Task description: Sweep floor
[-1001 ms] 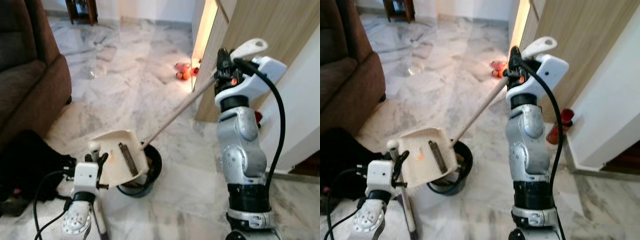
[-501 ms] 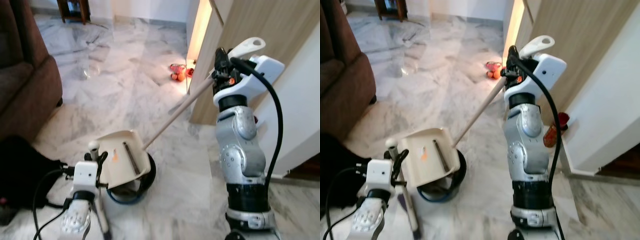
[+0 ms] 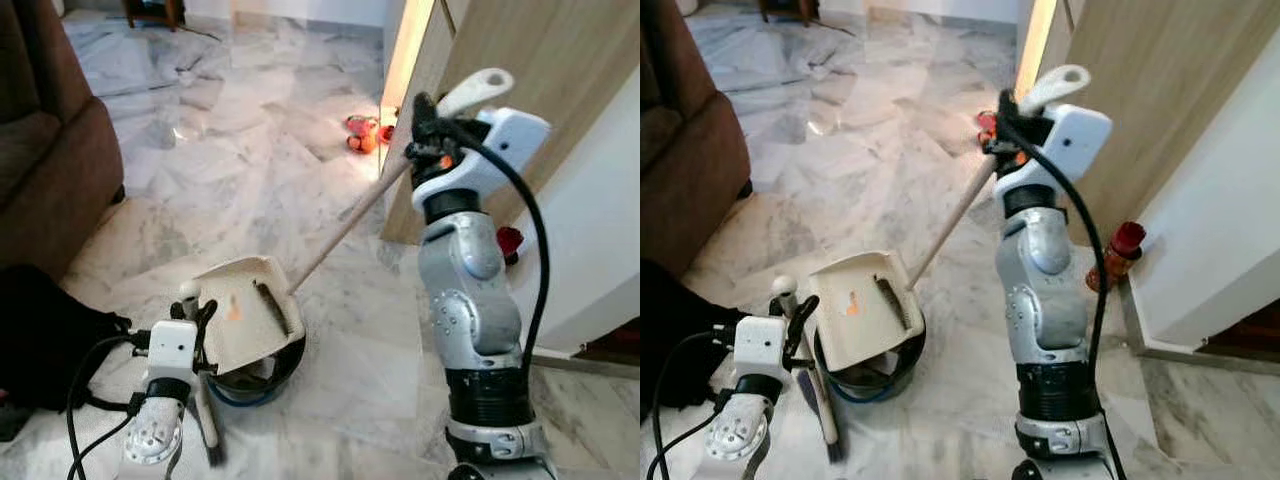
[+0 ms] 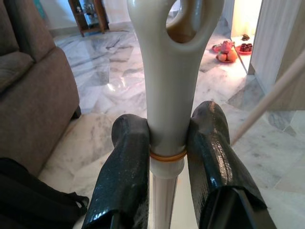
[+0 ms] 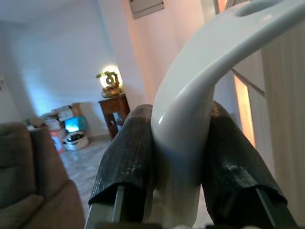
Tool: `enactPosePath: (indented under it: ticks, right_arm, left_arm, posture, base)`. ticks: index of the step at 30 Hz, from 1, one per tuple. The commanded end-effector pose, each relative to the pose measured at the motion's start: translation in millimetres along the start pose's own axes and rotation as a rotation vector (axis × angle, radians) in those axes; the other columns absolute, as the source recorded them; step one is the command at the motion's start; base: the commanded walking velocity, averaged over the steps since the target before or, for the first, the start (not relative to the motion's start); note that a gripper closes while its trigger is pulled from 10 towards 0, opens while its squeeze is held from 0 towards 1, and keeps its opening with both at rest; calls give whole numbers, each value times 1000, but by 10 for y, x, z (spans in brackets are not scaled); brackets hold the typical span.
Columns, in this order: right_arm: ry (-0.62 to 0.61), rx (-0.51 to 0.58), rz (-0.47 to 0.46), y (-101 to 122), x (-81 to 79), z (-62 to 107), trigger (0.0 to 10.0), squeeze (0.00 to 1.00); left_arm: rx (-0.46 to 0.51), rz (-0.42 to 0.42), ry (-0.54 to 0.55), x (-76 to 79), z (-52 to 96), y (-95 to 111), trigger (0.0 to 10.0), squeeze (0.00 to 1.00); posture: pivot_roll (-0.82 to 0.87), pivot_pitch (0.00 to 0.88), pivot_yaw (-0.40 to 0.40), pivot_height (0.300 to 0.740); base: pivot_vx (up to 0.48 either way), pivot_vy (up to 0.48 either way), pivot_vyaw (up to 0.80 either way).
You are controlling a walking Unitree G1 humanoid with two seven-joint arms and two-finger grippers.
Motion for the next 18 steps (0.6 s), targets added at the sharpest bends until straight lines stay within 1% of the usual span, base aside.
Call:
enactPosePath:
  ticks: [1, 3, 4, 5, 7, 8, 10, 11, 12, 13, 14, 15, 17, 18]
  right_arm:
    - [63, 59, -56, 127, -228, 23, 10000, 0]
    - [63, 59, -56, 127, -228, 23, 10000, 0]
    - [75, 54, -62, 104, -274, 40, 10000, 0]
    - [75, 54, -62, 104, -274, 40, 10000, 0]
    - [102, 53, -41, 79, -355, 71, 10000, 0]
    - [102, 53, -41, 79, -355, 71, 10000, 0]
    - [126, 67, -6, 91, -401, 83, 10000, 0]
    - [126, 67, -6, 91, -401, 83, 10000, 0]
    - [143, 78, 18, 102, -432, 92, 10000, 0]
    - [143, 78, 18, 102, -432, 92, 10000, 0]
    - [179, 90, 67, 108, -494, 110, 10000, 0]
    - [198, 96, 92, 107, -527, 121, 10000, 0]
    - [210, 99, 108, 106, -548, 130, 10000, 0]
    - [240, 106, 135, 92, -604, 162, 10000, 0]
  left_arm:
    - [17, 3, -16, 31, 24, 36, 10000, 0]
    - [17, 3, -16, 31, 24, 36, 10000, 0]
    - [17, 4, -17, 34, 26, 37, 10000, 0]
    - [17, 4, -17, 34, 26, 37, 10000, 0]
    - [20, 2, -20, 38, 33, 39, 10000, 0]
    - [20, 2, -20, 38, 33, 39, 10000, 0]
    - [22, 0, -20, 30, 36, 41, 10000, 0]
    - [22, 0, -20, 30, 36, 41, 10000, 0]
    - [23, -2, -19, 25, 36, 39, 10000, 0]
    - [23, -2, -19, 25, 36, 39, 10000, 0]
    - [23, -1, -19, 24, 39, 38, 10000, 0]
    - [24, -1, -19, 25, 40, 39, 10000, 0]
    - [24, 0, -19, 27, 41, 40, 10000, 0]
    - [25, 1, -21, 36, 43, 44, 10000, 0]
  posture:
    - [126, 146, -65, 740]
    - [126, 146, -65, 740]
    - [126, 146, -65, 740]
    - [126, 146, -65, 740]
    - [131, 140, -61, 740]
    - [131, 140, -61, 740]
    - [132, 137, -62, 740]
    - [132, 137, -62, 740]
    - [133, 134, -62, 740]
    - [133, 134, -62, 740]
    - [132, 129, -62, 740]
    - [132, 129, -62, 740]
    - [131, 127, -61, 740]
    - [130, 124, -61, 740]
  base:
    - [0, 0, 0]
    - [0, 0, 0]
    - [0, 0, 0]
    - [0, 0, 0]
    - [0, 0, 0]
    - [0, 0, 0]
    - [0, 0, 0]
    - [0, 0, 0]
    - [0, 0, 0]
    - [0, 0, 0]
    - [0, 0, 0]
    - [0, 0, 0]
    - [0, 0, 0]
    - [0, 0, 0]
Point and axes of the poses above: a point about 5 cm out from each wrist's last joint towards the gripper, its own z axis pointing back from the gripper into the wrist, its own y axis along the axis of the wrist's last joint, x = y × z, the point moved 5 cm from there along -z, pointing out of the wrist towards the gripper, and after that the axes turned 13 degrees about -z, right-handed, at the moved point
